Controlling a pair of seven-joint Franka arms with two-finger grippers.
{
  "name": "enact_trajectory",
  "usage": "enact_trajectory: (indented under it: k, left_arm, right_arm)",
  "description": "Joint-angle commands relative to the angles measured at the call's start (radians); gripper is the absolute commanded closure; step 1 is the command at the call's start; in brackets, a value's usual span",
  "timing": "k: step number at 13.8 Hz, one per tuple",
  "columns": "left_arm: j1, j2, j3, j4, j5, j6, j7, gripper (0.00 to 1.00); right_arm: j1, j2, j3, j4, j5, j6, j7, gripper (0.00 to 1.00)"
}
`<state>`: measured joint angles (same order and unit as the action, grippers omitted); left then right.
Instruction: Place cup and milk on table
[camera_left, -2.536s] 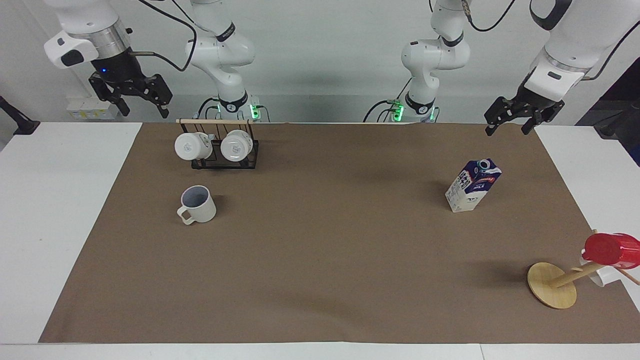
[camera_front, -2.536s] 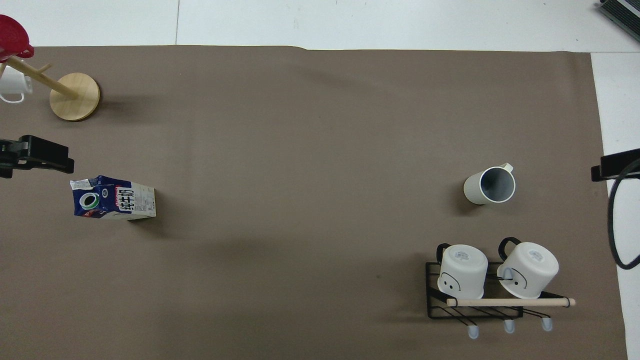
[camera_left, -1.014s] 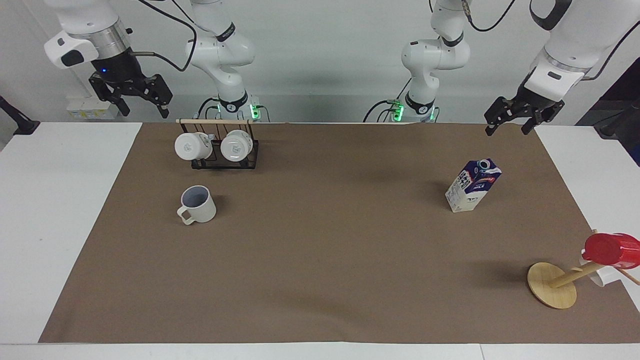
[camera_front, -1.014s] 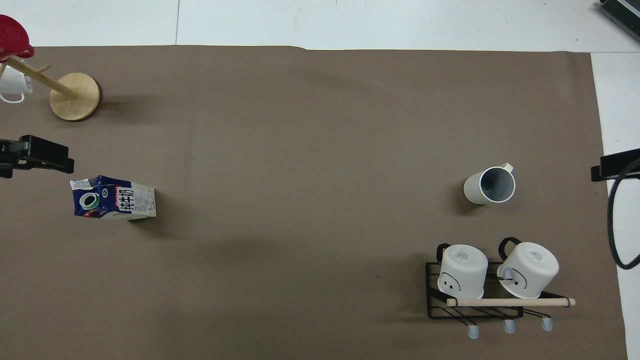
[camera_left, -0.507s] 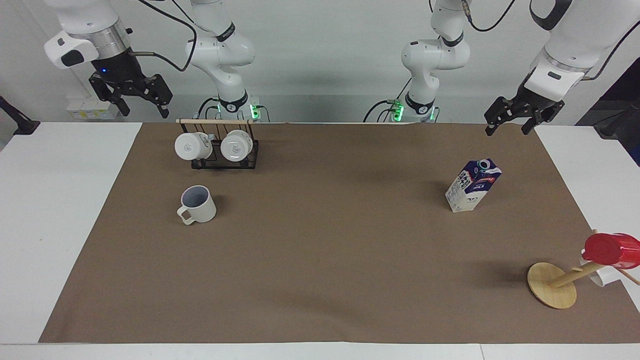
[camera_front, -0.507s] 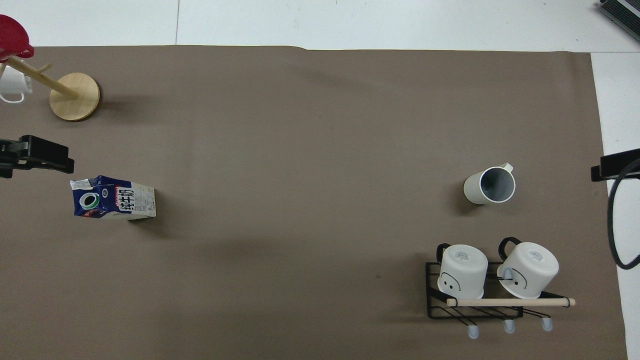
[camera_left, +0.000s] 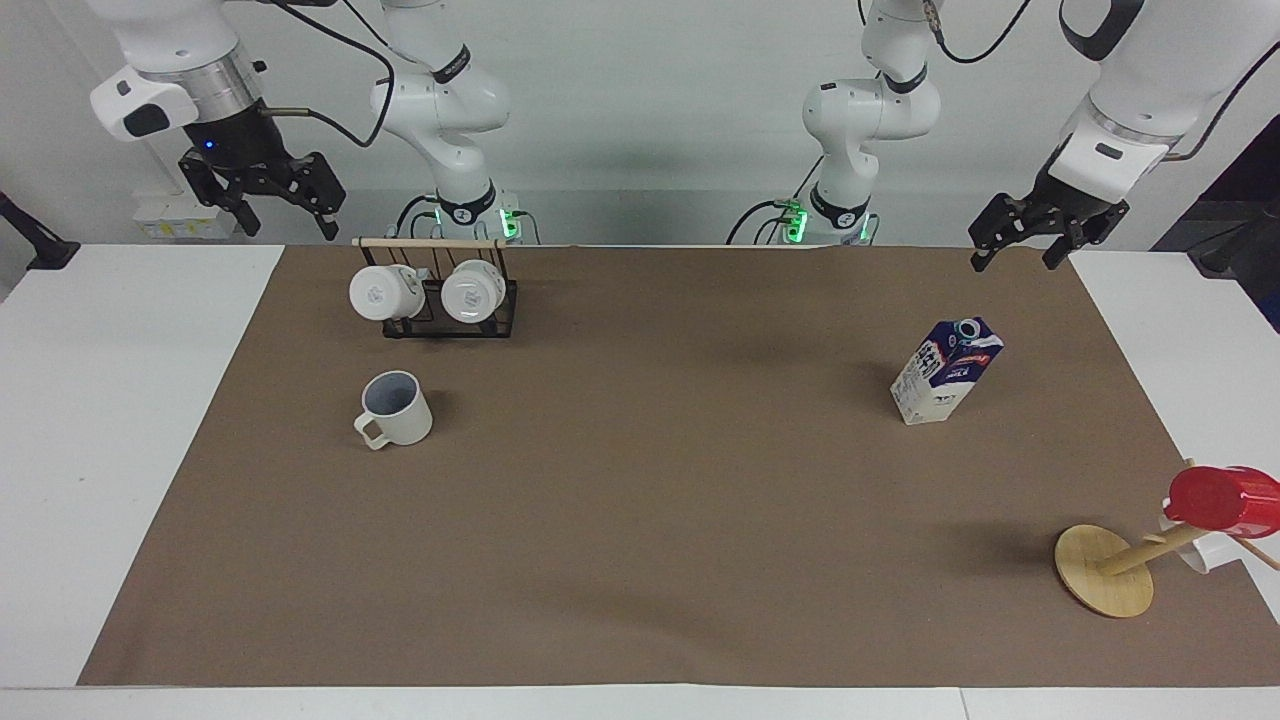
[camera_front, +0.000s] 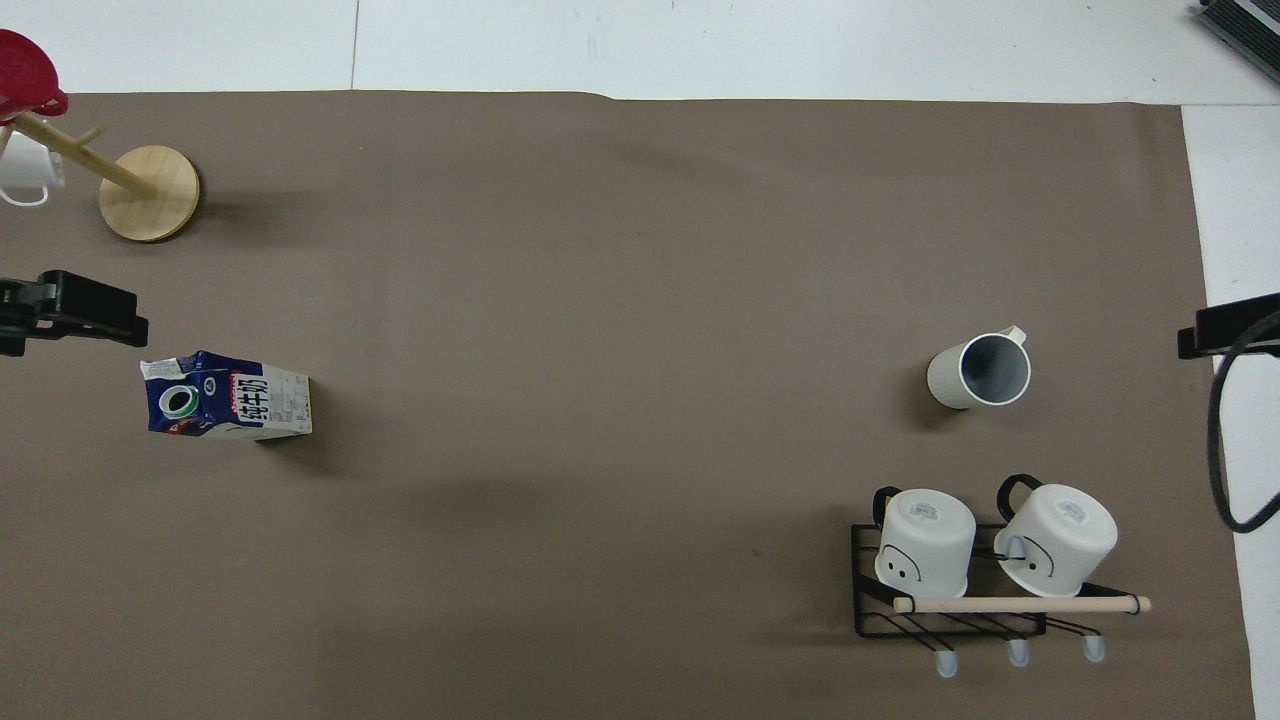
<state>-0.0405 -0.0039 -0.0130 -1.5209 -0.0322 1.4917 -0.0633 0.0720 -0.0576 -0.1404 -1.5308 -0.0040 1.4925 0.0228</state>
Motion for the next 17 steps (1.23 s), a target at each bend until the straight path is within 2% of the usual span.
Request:
enact_trajectory:
  k: [1, 10, 13, 17]
  left_arm:
    - [0.005, -0.005, -0.001, 0.010, -0.009, -0.022, -0.006, 0.00]
    - [0.005, -0.005, -0.001, 0.010, -0.008, -0.021, -0.006, 0.00]
    - [0.005, -0.005, -0.001, 0.010, -0.009, -0.022, -0.006, 0.00]
    - [0.005, -0.005, -0.001, 0.010, -0.008, -0.022, -0.006, 0.00]
  right_arm:
    - [-0.003, -0.025, 0.002, -0.034, 0.006, 0.022, 0.026, 0.00]
    - [-0.001, -0.036, 0.004, -0.051, 0.002, 0.026, 0.034, 0.00]
    - [0.002, -0.048, 0.004, -0.083, -0.014, 0.081, 0.040, 0.00]
    - [0.003, -0.051, 0.004, -0.086, -0.024, 0.080, 0.048, 0.00]
